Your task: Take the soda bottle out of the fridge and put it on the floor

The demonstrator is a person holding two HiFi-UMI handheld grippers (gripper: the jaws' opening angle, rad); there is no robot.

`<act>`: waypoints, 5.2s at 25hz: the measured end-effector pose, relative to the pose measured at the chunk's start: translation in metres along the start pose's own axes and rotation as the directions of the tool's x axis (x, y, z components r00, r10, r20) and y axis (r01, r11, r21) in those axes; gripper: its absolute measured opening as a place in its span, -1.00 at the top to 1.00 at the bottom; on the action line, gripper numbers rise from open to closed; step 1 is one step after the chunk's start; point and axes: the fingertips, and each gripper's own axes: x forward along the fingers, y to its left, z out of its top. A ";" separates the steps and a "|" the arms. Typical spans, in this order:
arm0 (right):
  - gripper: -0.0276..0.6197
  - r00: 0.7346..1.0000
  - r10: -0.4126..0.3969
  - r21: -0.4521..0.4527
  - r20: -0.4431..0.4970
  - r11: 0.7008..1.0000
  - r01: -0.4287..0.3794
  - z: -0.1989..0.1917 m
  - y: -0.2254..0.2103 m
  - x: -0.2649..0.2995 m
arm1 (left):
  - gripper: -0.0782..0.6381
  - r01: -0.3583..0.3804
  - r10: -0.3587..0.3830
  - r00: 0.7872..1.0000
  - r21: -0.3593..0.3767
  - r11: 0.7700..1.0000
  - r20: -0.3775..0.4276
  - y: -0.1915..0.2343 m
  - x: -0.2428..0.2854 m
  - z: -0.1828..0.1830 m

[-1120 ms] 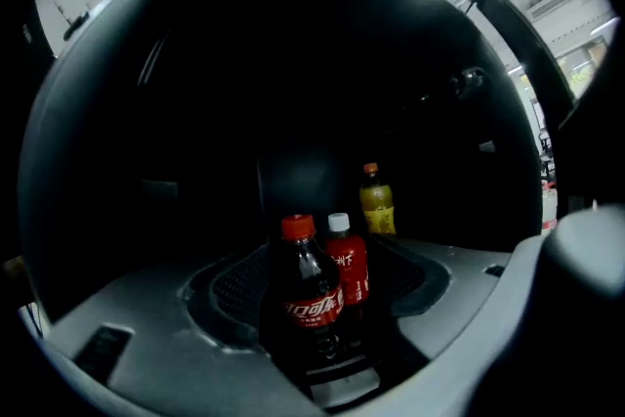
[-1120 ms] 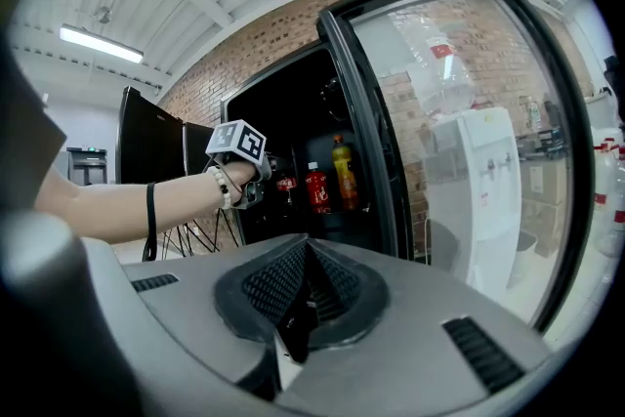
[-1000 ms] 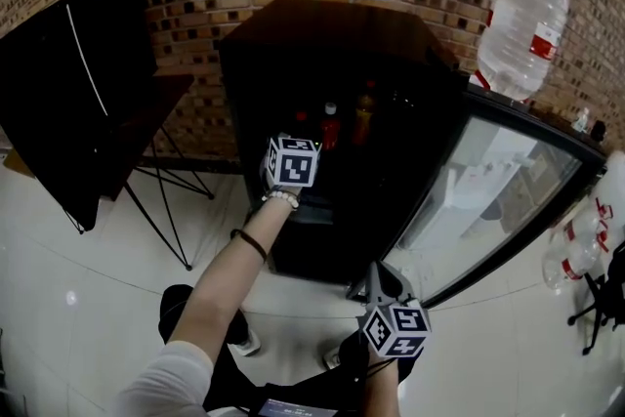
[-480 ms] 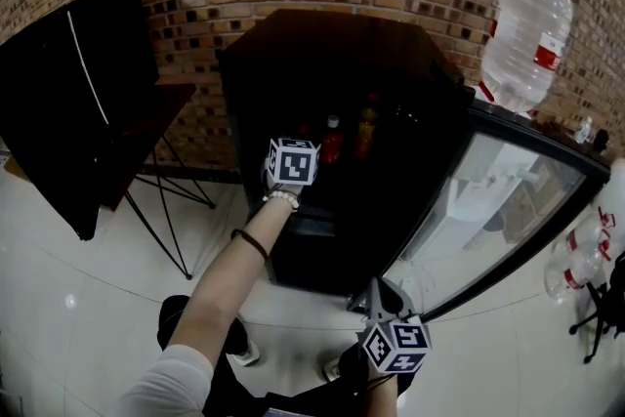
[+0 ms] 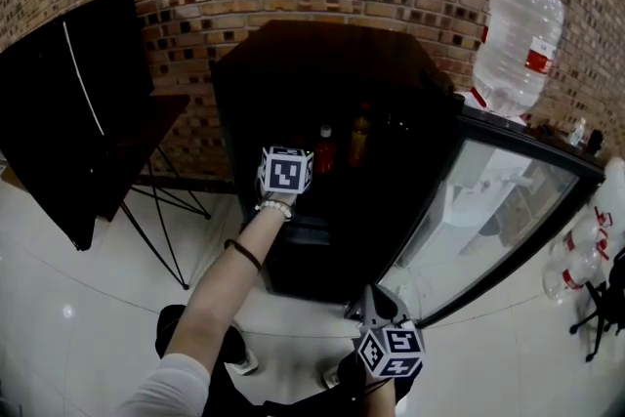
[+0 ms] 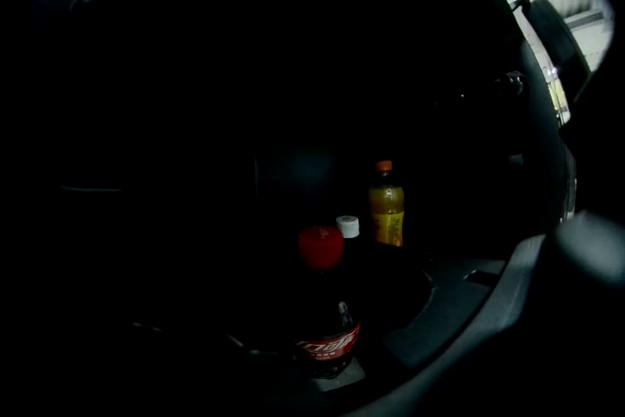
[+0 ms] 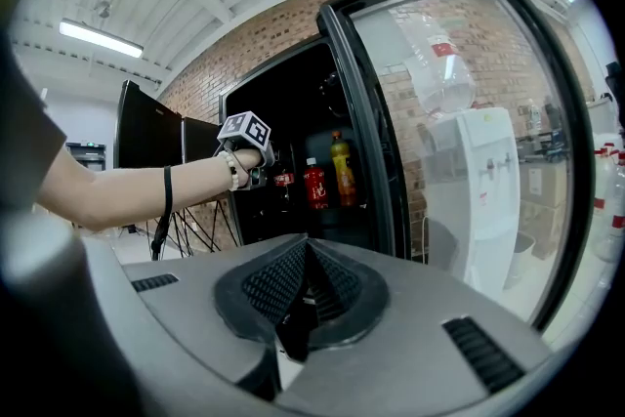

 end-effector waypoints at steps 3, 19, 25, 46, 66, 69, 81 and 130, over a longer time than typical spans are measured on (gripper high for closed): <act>0.87 1.000 -0.003 -0.005 0.000 1.000 0.003 0.000 -0.001 0.000 | 0.35 0.017 -0.017 1.000 0.014 1.000 0.005 -0.007 -0.013 -0.002; 0.87 1.000 -0.018 -0.033 -0.008 0.999 0.018 0.001 0.004 -0.001 | 0.35 0.210 -0.210 0.977 0.016 0.978 0.042 -0.060 -0.141 -0.023; 0.87 1.000 -0.022 -0.062 -0.015 0.998 0.021 -0.002 0.009 0.000 | 0.35 0.244 -0.244 0.970 0.005 0.970 -0.021 -0.066 -0.167 -0.080; 0.87 0.995 -0.004 -0.138 -0.095 0.990 -0.009 -0.023 0.022 0.020 | 0.35 0.220 -0.283 0.830 -0.186 0.958 -0.481 -0.088 -0.155 -0.436; 0.87 0.983 -0.022 -0.193 -0.183 0.981 -0.014 -0.047 0.012 0.038 | 0.34 0.190 -0.259 0.626 -0.178 0.965 -0.736 -0.105 -0.110 -0.678; 0.87 0.981 -0.025 -0.197 -0.194 0.980 -0.014 -0.050 0.008 0.040 | 0.34 0.204 -0.272 0.620 -0.184 0.962 -0.736 -0.110 -0.098 -0.701; 0.87 0.975 -0.040 -0.200 -0.220 0.980 -0.005 -0.060 0.001 0.046 | 0.35 0.209 -0.233 0.545 -0.139 0.968 -0.806 -0.113 -0.077 -0.763; 0.87 0.990 0.057 -0.046 -0.130 0.997 -0.063 -0.041 0.040 0.035 | 0.77 0.120 -0.152 0.970 -0.172 0.978 -0.187 -0.064 -0.182 -0.378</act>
